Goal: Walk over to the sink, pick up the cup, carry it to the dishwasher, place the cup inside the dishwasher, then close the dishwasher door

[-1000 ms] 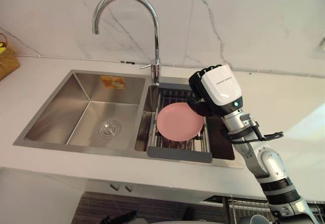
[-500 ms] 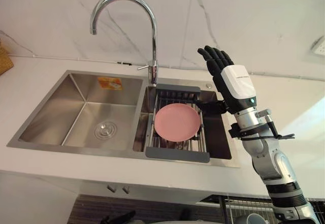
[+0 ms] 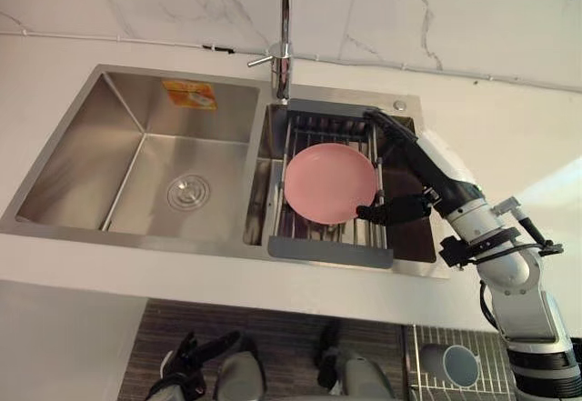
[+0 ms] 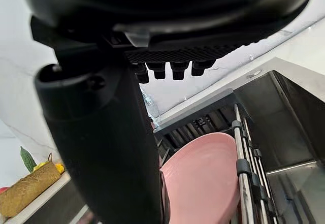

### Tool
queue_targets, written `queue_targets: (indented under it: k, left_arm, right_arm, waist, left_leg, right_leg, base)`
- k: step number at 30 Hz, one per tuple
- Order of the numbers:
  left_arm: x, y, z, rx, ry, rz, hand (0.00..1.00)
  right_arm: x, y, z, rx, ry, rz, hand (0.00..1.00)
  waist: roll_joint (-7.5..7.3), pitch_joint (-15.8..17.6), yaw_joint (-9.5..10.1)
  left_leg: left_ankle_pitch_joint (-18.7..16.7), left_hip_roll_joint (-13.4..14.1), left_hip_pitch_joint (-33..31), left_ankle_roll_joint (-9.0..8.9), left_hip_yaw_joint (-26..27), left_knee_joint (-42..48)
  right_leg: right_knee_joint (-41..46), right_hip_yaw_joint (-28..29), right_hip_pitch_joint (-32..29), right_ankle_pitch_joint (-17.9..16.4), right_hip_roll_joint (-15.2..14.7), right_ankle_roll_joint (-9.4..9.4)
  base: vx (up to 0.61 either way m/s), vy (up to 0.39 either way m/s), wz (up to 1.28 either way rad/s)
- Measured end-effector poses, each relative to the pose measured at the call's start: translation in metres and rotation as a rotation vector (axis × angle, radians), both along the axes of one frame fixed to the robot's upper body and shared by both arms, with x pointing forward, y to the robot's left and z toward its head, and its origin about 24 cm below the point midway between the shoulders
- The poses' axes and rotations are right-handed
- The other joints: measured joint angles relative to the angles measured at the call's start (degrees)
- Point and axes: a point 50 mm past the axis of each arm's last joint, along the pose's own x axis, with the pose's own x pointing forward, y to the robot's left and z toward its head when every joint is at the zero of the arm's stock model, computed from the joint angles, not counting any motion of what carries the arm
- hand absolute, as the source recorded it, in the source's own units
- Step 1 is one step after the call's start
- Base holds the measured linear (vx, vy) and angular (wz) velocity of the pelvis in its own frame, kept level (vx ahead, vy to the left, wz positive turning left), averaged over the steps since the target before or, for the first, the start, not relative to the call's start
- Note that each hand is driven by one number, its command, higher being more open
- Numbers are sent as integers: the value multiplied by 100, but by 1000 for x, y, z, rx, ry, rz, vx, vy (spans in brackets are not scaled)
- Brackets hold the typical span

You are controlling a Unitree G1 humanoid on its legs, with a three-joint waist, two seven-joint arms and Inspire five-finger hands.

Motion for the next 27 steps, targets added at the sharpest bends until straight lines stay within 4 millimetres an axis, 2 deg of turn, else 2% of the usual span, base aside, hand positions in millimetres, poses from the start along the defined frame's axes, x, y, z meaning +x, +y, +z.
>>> queue_targets:
  k: [7, 11, 19, 27]
  left_arm:
    - [3, 7, 3, 18, 11, -3, 100]
    - [5, 6, 3, 13, 14, -5, 100]
    - [8, 4, 4, 18, 10, -34, 100]
    - [7, 1, 3, 12, 28, -44, 100]
  right_arm:
    - [-2, 3, 2, -172, -6, -3, 100]
    - [-4, 13, 1, -288, -34, 14, 100]
    - [-5, 23, -5, -373, -10, 61, 100]
    - [-7, 20, -13, -420, 37, 46, 100]
  waist:
    - [2, 1, -24]
    - [2, 1, -26]
    - [12, -8, -22]
    - [44, -68, -18]
  left_leg:
    - [-17, 48, 4, 0, 152, 71]
    - [-34, 48, 16, -8, 171, 61]
    - [-33, 45, 39, -7, 175, 10]
    - [-20, 28, 118, 0, 186, -64]
  right_leg:
    - [15, 14, 2, 8, -3, -17]
    - [1, 28, 4, 7, -1, -15]
    - [-22, 16, 43, 12, 3, -15]
    - [-122, 12, 112, 30, 20, 6]
  base:
    - [48, 15, -1]
    - [0, 0, 0]
    - [0, 0, 0]
    - [9, 4, 0]
